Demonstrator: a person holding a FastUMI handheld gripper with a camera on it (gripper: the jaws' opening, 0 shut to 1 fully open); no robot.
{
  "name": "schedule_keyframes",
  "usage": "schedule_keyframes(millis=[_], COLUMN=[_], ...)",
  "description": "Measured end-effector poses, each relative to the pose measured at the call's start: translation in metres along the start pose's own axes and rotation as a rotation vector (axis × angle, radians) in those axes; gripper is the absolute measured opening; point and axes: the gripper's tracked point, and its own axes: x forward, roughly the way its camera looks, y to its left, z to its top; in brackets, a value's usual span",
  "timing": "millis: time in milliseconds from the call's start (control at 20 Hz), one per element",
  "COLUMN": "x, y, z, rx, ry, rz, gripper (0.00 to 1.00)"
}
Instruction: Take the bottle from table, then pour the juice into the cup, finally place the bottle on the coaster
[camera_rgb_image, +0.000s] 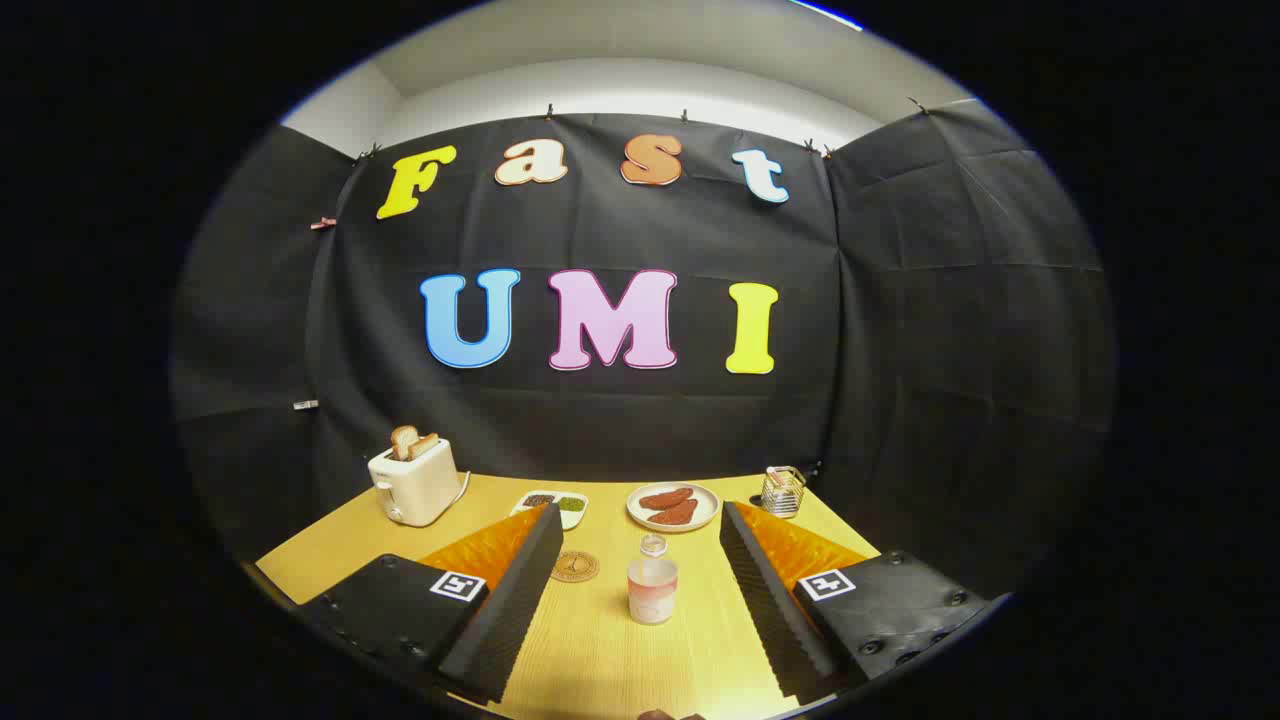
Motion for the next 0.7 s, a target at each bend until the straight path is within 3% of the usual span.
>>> schedule_keyframes(millis=[700], x=[0.05], y=[-0.017], z=[-0.02], rx=[0.008], ry=[0.014], rz=[0.087], gripper=[0.97])
